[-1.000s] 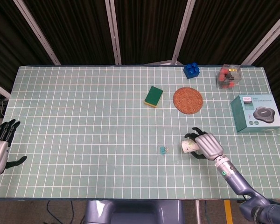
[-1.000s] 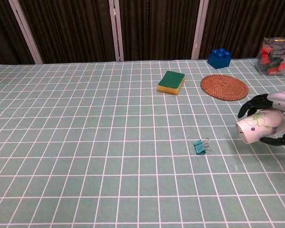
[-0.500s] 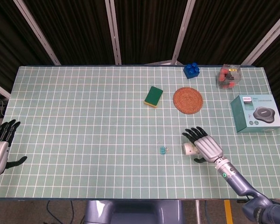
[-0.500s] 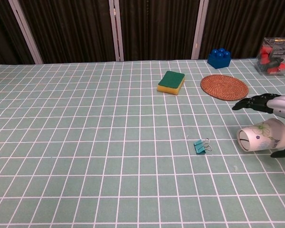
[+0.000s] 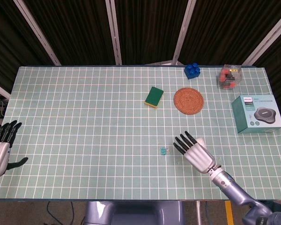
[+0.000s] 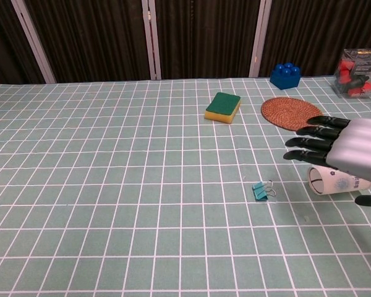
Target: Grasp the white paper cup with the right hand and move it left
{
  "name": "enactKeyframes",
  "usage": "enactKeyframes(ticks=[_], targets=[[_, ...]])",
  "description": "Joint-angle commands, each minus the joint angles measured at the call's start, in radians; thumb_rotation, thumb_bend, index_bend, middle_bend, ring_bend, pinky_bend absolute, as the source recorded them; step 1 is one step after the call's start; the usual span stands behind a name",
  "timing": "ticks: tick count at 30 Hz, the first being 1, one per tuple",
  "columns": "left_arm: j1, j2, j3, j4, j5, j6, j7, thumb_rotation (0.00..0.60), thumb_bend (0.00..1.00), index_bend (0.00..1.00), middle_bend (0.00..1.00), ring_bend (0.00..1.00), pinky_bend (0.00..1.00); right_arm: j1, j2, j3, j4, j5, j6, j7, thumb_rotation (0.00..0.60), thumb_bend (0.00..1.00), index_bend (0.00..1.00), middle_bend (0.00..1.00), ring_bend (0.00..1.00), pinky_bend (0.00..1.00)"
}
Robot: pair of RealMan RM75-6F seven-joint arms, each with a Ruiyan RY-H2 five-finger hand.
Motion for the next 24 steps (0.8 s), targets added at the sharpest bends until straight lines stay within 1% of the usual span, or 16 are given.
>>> enactKeyframes(ticks=[1,5,7,16,20,24], targets=[[-0.001,0.001,0.0,0.003,-0.001,-0.002,-0.003,0.6,0.0,0.0,0.0,0.0,0.0,0.024,-0.036,0.032,-0.049,0.065,-0.093,-0.239,0.6,0.08,0.08,0.07,0.0,0.05],[0.0,0.003,-0.002,0.007,-0.006,-0.001,-0.011,0.6,0.0,0.0,0.0,0.0,0.0,0.028,-0.064,0.047,-0.026,0.101,-0.106,-0.324,0.6,0.08,0.08,0.08,0.0,0.09],[0.001,0.004,-0.003,0.008,-0.006,-0.001,-0.014,0.6,0.0,0.0,0.0,0.0,0.0,0.028,-0.078,0.056,-0.012,0.136,-0.114,-0.365,0.6,0.08,0.08,0.08,0.0,0.1],[0.0,0.003,-0.002,0.007,-0.006,-0.002,-0.011,0.6,0.0,0.0,0.0,0.0,0.0,0.023,-0.103,0.069,0.025,0.243,-0.124,-0.485,0.6,0.09,0.08,0.1,0.0,0.16],[-0.001,0.003,-0.003,0.008,-0.009,-0.004,-0.011,0.6,0.0,0.0,0.0,0.0,0.0,0.022,-0.109,0.071,0.042,0.285,-0.122,-0.506,0.6,0.09,0.08,0.14,0.0,0.25],[-0.002,0.001,-0.003,0.01,-0.011,-0.006,-0.008,0.6,0.0,0.0,0.0,0.0,0.0,0.025,-0.11,0.066,0.063,0.294,-0.12,-0.487,0.6,0.1,0.08,0.17,0.0,0.34]])
